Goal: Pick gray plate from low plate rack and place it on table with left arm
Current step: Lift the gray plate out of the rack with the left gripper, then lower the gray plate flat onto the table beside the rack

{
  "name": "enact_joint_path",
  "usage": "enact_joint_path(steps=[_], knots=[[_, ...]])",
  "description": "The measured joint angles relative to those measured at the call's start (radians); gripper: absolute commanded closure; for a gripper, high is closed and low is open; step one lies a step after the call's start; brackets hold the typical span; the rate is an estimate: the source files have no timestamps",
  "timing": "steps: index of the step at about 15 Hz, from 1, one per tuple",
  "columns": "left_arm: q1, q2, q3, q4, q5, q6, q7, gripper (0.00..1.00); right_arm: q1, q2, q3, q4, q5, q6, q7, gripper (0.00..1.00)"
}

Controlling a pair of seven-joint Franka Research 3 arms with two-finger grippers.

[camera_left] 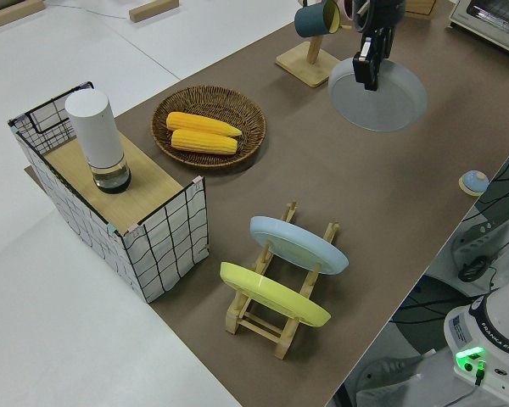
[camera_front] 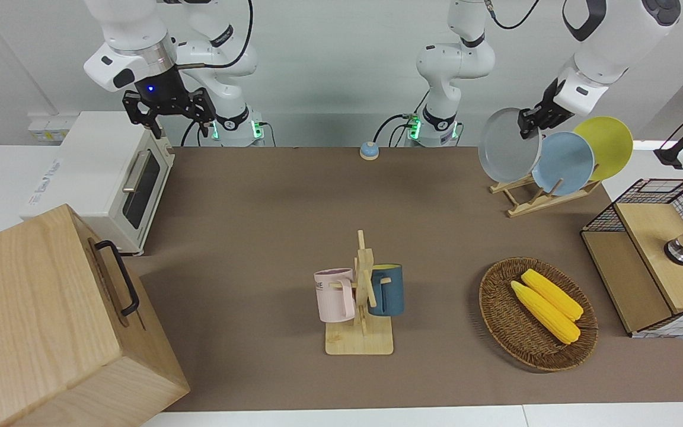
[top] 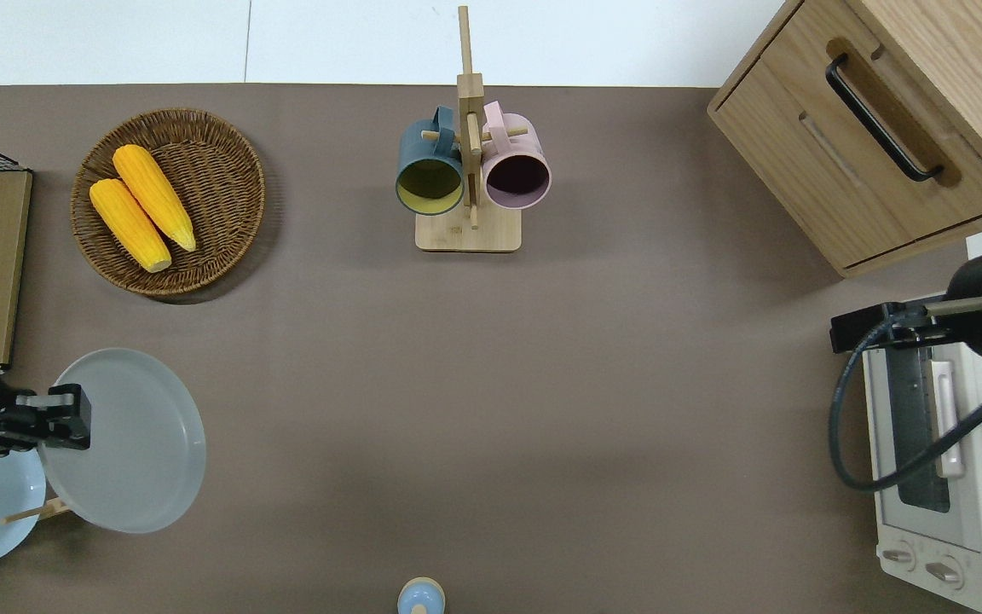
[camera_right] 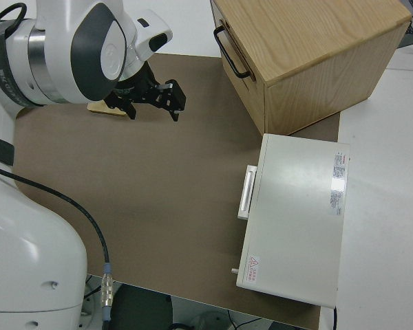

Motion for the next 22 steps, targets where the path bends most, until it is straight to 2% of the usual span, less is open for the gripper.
enact_joint_path(steps=[5, 8, 19, 22], knots=[[-0.009, 0.002, -0.046, -0.057, -0.065, 0.013, -0.03, 1.0, 0.0, 0.0, 0.0, 0.0, 0.0, 0.0, 0.0, 0.013], [-0.015, 0.006, -0.078, -0.117, -0.086, 0.062, -0.052, 1.0, 0.0, 0.0, 0.0, 0.0, 0.0, 0.0, 0.0, 0.013], [-0.015, 0.017, -0.191, -0.315, -0.091, 0.266, -0.144, 1.0, 0.0, 0.0, 0.0, 0.0, 0.0, 0.0, 0.0, 0.011], [-0.015, 0.024, -0.211, -0.354, -0.091, 0.317, -0.159, 0.99, 0.0, 0.0, 0.0, 0.0, 0.0, 0.0, 0.0, 0.013]])
